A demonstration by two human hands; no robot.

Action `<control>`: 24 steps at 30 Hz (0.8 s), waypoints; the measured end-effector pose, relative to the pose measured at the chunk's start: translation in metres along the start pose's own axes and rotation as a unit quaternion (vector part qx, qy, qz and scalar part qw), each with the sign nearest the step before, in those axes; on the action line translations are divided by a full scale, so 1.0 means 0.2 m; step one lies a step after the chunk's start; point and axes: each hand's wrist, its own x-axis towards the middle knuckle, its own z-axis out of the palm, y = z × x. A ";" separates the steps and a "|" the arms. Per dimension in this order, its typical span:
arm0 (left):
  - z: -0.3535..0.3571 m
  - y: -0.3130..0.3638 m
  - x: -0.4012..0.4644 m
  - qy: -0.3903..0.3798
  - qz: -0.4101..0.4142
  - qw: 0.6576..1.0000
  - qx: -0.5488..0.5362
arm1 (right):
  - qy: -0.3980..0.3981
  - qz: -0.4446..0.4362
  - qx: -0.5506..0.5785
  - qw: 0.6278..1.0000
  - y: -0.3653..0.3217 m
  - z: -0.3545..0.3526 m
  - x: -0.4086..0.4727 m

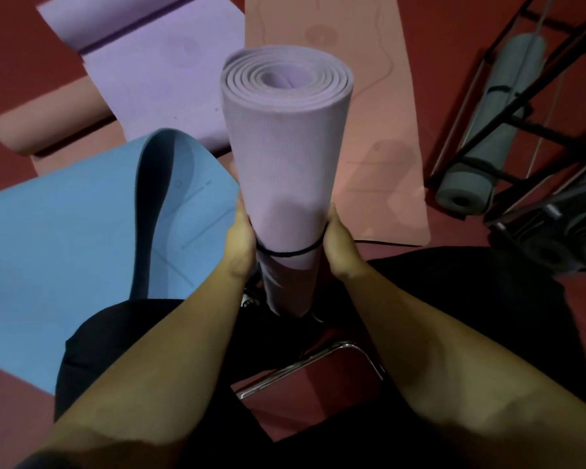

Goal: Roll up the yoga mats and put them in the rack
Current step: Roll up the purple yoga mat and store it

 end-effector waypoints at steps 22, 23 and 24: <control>0.16 0.15 0.09 -0.076 0.001 0.996 -0.056 | 0.027 0.015 -0.061 0.998 -0.12 -0.13 0.13; 0.19 0.21 0.04 -0.097 0.025 0.995 -0.011 | 0.025 0.025 -0.048 0.998 -0.20 -0.14 0.13; 0.23 0.26 0.03 -0.135 0.065 0.987 0.054 | 0.018 0.031 -0.029 0.999 -0.30 -0.18 0.09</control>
